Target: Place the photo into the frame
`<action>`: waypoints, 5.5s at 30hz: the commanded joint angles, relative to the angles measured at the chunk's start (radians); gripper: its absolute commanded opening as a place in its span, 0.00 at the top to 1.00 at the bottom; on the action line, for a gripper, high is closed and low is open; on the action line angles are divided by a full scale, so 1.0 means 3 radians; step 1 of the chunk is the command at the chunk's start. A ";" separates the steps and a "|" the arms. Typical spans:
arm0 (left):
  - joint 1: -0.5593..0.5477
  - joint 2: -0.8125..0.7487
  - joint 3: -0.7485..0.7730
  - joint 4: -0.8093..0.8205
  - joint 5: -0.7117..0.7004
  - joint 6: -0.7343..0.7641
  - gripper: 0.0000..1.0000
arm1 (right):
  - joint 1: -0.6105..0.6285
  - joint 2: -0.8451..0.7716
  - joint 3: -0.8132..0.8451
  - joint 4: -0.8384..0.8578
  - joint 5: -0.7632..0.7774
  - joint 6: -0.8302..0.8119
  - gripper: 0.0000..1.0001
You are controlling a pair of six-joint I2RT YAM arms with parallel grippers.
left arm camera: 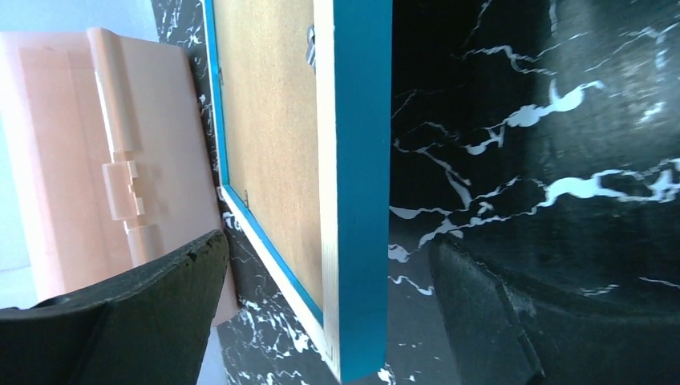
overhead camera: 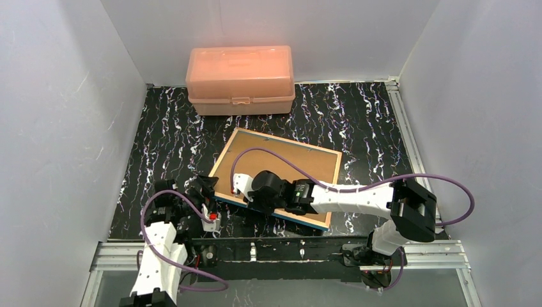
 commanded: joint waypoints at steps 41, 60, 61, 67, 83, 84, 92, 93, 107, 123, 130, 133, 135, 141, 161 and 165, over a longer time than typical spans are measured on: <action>-0.0656 0.0434 0.1419 -0.0751 -0.0315 -0.0754 0.84 | 0.0175 -0.0506 0.0766 -0.0861 0.0816 -0.0934 0.01; -0.0658 0.0574 0.1896 -0.1010 -0.0283 -0.1258 0.82 | 0.0146 0.0074 0.1240 -0.0996 0.1263 -0.1354 0.46; -0.0654 0.0582 0.1922 -0.1010 -0.0282 -0.1293 0.81 | 0.0142 0.0101 0.1294 -0.1032 0.1249 -0.1341 0.52; -0.0655 0.0648 0.2147 -0.0941 -0.0321 -0.1851 0.53 | 0.0118 0.0151 0.1536 -0.1132 0.1121 -0.1263 0.61; 0.0096 0.1160 0.3030 -0.0632 0.0102 -0.4160 0.02 | -0.0777 0.0784 0.3181 -0.2167 -0.0731 -0.0389 0.65; 0.0186 0.1253 0.3146 -0.0668 0.0172 -0.4300 0.02 | -0.0849 0.0805 0.3233 -0.2168 -0.0840 -0.0298 0.65; 0.0741 0.1641 0.3613 -0.0737 0.0514 -0.5053 0.02 | -0.1673 0.0844 0.3205 -0.1964 -0.1865 0.0535 0.68; 0.0761 0.1657 0.3641 -0.0756 0.0517 -0.5088 0.02 | -0.1792 0.0822 0.3130 -0.1882 -0.1980 0.0619 0.68; 0.0768 0.1648 0.3540 -0.0985 0.0425 -0.5197 0.02 | -0.2753 0.0466 0.2164 -0.0601 -0.3185 0.2060 0.68; 0.0768 0.1538 0.3287 -0.1010 0.0675 -0.5340 0.02 | -0.2756 0.0274 0.1635 0.0175 -0.2943 0.3007 0.65; 0.0757 0.1533 0.3078 -0.0847 0.0728 -0.5378 0.02 | -0.2764 0.0878 0.2713 -0.1167 -0.2592 0.1891 0.66; 0.0351 0.1586 0.2799 -0.0059 0.0587 -0.5959 0.02 | -0.2798 0.0988 0.2815 -0.1332 -0.2563 0.1726 0.66; -0.0342 0.1708 0.2842 0.0263 0.0062 -0.6190 0.02 | -0.2853 0.0984 0.2712 -0.1268 -0.2595 0.1744 0.66; -0.1632 0.2671 0.3524 0.0578 -0.0894 -0.6476 0.02 | -0.2989 0.0889 0.2447 -0.0990 -0.2653 0.1876 0.66; -0.2139 0.3480 0.4202 0.0974 -0.1799 -0.6697 0.02 | -0.3119 0.0664 0.2864 -0.1667 -0.2257 0.0636 0.01; -0.2095 0.3441 0.4168 0.0985 -0.1860 -0.6717 0.02 | -0.3095 0.0574 0.3153 -0.1995 -0.1853 0.0059 0.01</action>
